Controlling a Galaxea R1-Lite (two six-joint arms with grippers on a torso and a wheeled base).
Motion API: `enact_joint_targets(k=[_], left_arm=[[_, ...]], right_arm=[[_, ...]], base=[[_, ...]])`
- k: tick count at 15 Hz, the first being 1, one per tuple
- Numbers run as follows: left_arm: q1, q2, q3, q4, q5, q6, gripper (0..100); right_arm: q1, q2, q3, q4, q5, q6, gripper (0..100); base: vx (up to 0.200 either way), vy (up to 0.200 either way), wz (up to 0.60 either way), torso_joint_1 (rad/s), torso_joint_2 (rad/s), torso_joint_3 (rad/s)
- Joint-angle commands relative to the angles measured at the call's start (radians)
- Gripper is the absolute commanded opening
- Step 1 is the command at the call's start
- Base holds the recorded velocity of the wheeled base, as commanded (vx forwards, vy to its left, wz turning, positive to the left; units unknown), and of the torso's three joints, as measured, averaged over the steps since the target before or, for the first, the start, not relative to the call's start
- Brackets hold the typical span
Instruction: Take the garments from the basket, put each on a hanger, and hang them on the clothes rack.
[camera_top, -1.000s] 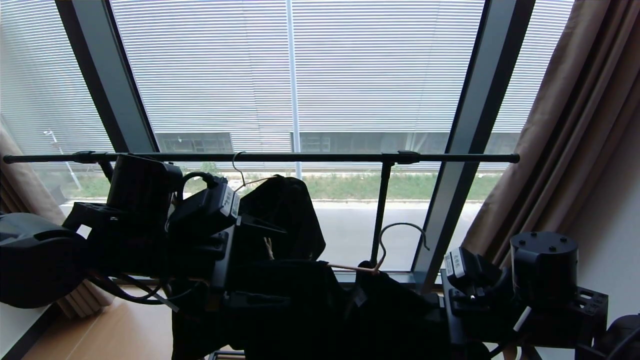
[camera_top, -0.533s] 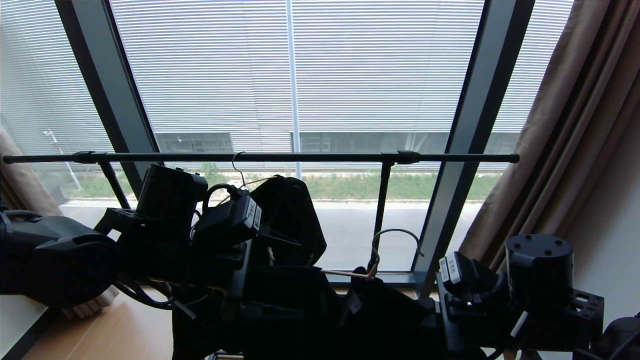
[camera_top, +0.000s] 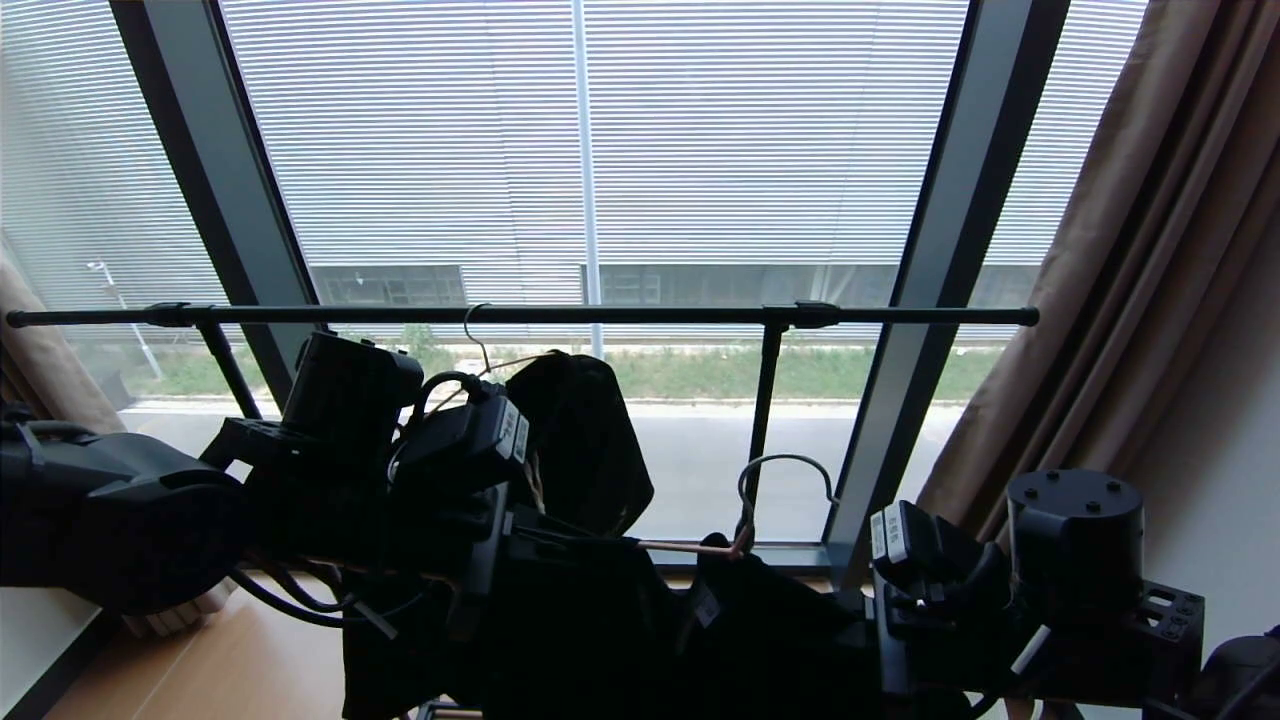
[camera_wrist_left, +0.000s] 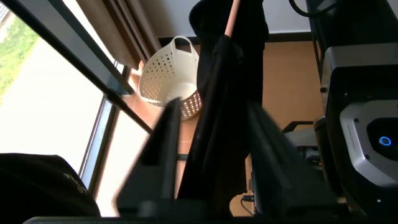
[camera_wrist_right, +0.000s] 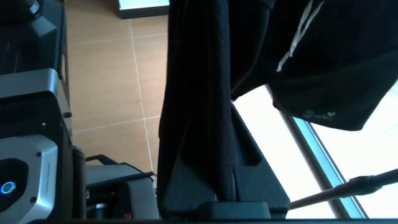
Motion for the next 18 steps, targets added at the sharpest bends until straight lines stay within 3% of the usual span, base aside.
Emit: enact_joint_targets(k=[1,9,10,18], left_arm=[[0.001,-0.003,0.003,0.000,-0.001,0.002,0],[0.026,-0.003,0.005,0.000,-0.008,-0.003,0],[0.034,-0.003,0.005,0.000,-0.008,-0.003,0],[0.138,-0.043,0.072,-0.109,-0.024,-0.014,0]], right_arm=[[0.001,0.005,-0.004,-0.001,0.002,0.002,0],[-0.001,0.000,-0.007,0.002,-0.003,0.022,0],[-0.001,-0.002,-0.007,0.002,-0.003,0.023,100],[-0.104,-0.051,-0.013,-0.002,0.025,0.025,100]], base=[[0.000,0.000,0.00,0.000,0.00,0.000],[0.000,0.000,0.00,0.000,0.00,0.000],[0.000,0.000,0.00,0.000,0.00,0.000],[0.000,0.000,0.00,0.000,0.00,0.000]])
